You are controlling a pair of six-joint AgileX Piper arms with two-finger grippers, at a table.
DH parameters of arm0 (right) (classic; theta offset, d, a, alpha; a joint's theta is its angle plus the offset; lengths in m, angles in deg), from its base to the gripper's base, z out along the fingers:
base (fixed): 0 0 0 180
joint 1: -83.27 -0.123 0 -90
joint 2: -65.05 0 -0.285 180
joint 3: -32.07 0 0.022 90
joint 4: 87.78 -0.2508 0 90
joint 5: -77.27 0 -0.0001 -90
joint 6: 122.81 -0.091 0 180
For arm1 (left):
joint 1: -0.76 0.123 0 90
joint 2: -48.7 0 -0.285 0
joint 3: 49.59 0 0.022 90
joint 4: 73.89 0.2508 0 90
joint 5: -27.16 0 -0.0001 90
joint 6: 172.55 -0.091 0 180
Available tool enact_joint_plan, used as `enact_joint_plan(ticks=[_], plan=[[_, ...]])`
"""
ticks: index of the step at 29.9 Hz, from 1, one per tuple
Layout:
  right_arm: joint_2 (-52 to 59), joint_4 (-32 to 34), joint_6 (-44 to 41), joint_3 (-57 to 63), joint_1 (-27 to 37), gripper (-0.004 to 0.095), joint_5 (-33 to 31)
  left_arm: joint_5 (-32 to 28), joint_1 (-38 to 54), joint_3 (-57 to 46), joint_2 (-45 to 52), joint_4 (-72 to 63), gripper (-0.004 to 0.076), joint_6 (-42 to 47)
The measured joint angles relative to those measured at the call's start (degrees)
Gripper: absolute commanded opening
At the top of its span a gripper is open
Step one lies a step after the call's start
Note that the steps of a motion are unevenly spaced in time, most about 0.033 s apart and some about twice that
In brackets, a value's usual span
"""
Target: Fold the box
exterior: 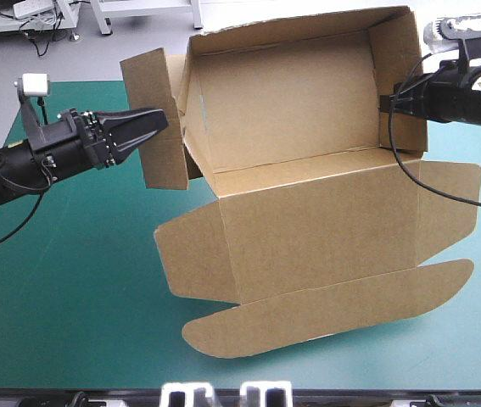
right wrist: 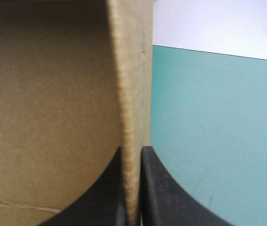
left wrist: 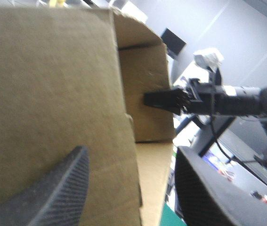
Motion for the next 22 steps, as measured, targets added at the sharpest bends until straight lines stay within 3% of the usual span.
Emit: enact_joint_plan(ticks=[11, 22], plan=[[8.1, 6.9, -3.3, 0.0, 0.0, -0.0017, -4.6, -8.3, 17.1, 0.0, -0.2, -3.2, 0.0403, -0.1], [14.3, 7.2, -5.6, 0.0, 0.0, -0.0017, -6.4, -3.4, 18.6, 0.0, -7.8, 1.4, 0.0402, 1.1]])
